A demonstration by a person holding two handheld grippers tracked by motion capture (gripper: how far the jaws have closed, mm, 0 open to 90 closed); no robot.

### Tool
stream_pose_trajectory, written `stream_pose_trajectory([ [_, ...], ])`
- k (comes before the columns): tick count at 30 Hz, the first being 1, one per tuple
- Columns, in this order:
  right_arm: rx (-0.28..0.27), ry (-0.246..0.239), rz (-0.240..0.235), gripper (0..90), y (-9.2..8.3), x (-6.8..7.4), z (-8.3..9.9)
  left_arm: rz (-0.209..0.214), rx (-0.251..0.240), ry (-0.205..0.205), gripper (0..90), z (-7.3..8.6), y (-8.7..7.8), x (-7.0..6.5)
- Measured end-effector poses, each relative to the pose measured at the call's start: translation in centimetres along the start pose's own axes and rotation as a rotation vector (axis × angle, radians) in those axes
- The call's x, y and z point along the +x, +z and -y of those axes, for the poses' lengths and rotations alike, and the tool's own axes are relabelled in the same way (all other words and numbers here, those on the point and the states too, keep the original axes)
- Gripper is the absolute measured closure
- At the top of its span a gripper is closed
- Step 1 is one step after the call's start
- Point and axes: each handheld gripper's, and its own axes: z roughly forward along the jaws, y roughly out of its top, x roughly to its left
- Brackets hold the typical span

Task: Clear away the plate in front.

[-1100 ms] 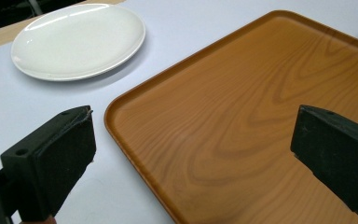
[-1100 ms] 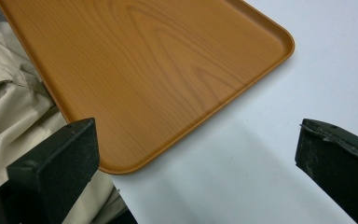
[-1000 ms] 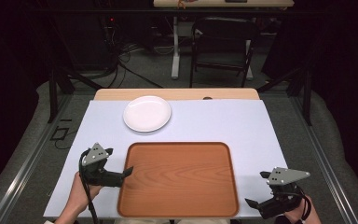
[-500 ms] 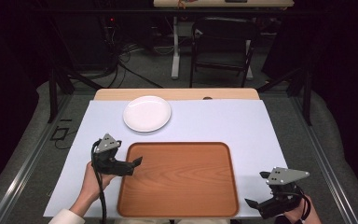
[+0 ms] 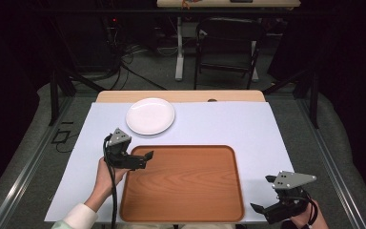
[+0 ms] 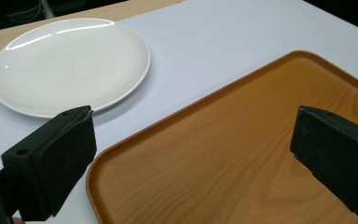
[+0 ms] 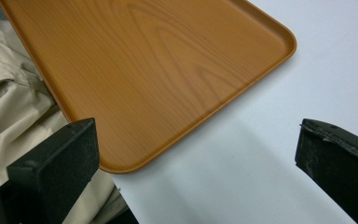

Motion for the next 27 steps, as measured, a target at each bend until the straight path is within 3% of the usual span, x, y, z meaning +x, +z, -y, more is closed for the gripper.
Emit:
stream_pose_trajectory([
  [8, -0.001, 0.001, -0.003, 0.0, 0.0, 0.0, 0.0, 0.029, -0.013, -0.118, 0.3, -0.9, 1.4, 0.6],
  [11, -0.001, 0.0, -0.006, 0.0, 0.0, 0.0, 0.0, 0.021, -0.01, -0.153, 0.1, -1.2, 2.0, 0.9],
  [17, -0.002, -0.002, -0.006, 0.0, 0.0, 0.0, 0.0, 0.026, -0.03, -0.263, 0.0, -1.6, 3.2, 1.7],
  [23, -0.006, -0.002, -0.01, 0.0, 0.0, 0.0, 0.0, 0.04, -0.031, -0.398, 0.0, -1.7, 4.7, 2.8],
  [27, -0.004, -0.003, -0.012, 0.0, 0.0, 0.0, 0.0, 0.04, -0.06, -0.563, 0.0, -1.3, 5.6, 4.1],
])
